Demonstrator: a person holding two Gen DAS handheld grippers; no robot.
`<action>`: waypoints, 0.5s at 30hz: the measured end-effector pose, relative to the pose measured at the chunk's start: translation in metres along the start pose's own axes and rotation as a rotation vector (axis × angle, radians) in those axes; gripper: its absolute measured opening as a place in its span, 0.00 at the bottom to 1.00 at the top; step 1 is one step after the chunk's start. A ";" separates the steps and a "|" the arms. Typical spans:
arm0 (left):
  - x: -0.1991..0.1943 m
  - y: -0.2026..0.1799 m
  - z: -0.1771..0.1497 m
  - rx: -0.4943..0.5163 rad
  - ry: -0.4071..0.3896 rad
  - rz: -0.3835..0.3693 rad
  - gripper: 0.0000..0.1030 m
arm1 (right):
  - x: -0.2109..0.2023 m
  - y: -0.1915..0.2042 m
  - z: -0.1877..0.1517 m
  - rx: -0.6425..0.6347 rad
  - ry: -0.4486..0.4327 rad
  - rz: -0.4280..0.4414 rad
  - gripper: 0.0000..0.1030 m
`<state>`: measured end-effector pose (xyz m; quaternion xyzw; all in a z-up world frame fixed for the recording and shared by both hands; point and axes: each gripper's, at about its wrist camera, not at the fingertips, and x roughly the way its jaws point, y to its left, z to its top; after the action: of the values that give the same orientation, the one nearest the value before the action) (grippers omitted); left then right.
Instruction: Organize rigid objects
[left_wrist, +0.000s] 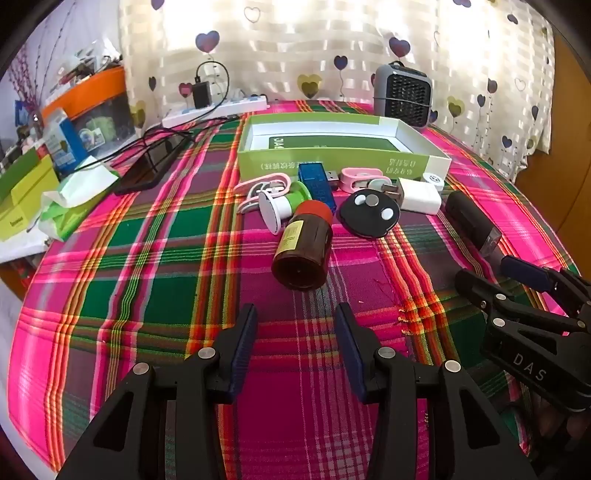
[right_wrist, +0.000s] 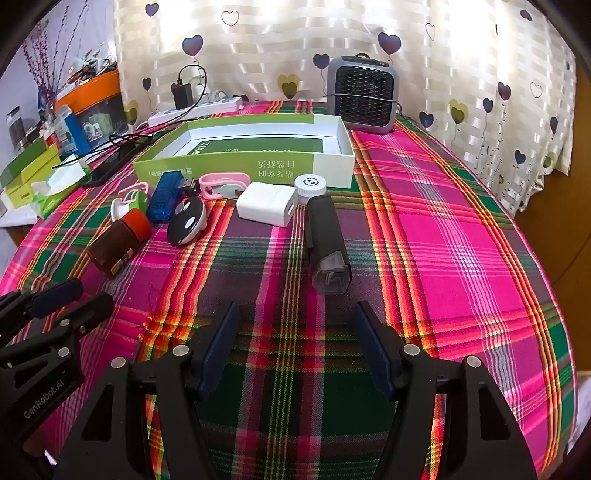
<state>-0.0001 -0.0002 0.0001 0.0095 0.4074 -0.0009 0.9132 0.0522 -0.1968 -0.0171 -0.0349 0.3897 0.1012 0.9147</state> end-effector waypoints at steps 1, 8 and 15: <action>0.000 0.000 0.000 0.000 0.001 0.000 0.41 | 0.000 0.000 0.000 0.001 -0.002 0.002 0.62; 0.000 -0.001 0.001 -0.002 0.004 -0.002 0.41 | 0.000 0.000 0.000 -0.002 -0.001 -0.002 0.62; 0.000 0.000 0.000 -0.002 -0.002 -0.002 0.41 | 0.000 0.000 0.000 -0.002 -0.001 -0.003 0.62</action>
<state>-0.0001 0.0000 0.0001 0.0081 0.4067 -0.0013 0.9135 0.0520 -0.1970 -0.0170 -0.0366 0.3889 0.1004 0.9151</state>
